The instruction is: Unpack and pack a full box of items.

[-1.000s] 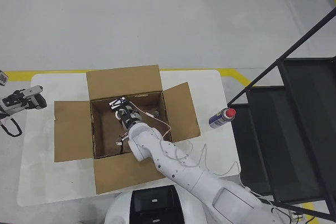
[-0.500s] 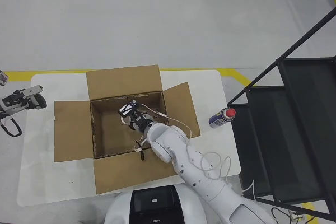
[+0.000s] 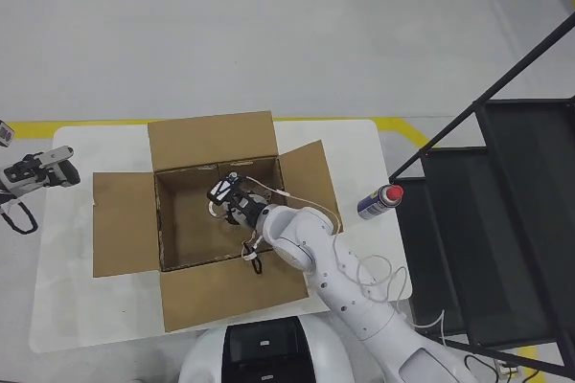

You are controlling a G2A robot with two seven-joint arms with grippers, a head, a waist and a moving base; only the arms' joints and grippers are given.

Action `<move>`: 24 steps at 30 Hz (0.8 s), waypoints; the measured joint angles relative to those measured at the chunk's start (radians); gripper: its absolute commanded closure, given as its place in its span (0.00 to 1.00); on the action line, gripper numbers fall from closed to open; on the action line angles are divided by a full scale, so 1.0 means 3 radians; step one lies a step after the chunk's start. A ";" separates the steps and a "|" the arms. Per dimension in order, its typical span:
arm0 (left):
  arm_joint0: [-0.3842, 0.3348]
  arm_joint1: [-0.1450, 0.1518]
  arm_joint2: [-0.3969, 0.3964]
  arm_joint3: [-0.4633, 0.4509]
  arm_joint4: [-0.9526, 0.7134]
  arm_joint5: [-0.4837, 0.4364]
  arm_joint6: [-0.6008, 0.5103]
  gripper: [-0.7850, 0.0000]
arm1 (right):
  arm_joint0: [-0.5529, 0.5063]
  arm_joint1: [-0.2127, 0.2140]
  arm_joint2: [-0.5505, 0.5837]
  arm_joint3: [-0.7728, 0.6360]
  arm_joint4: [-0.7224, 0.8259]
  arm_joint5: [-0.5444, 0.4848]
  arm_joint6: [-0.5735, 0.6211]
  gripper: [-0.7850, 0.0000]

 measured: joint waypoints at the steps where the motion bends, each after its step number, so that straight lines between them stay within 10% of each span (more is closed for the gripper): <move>1: 0.0000 0.0000 0.0000 0.0000 0.0000 0.0000 0.0000 0.00 | 0.0000 0.0000 0.0000 0.0000 0.0000 0.0000 0.0000 1.00; 24: 0.0000 0.0000 0.0000 0.0000 0.0000 0.0000 0.0000 0.00 | -0.0077 0.0105 0.0132 -0.0312 -0.0356 -0.0472 0.0181 1.00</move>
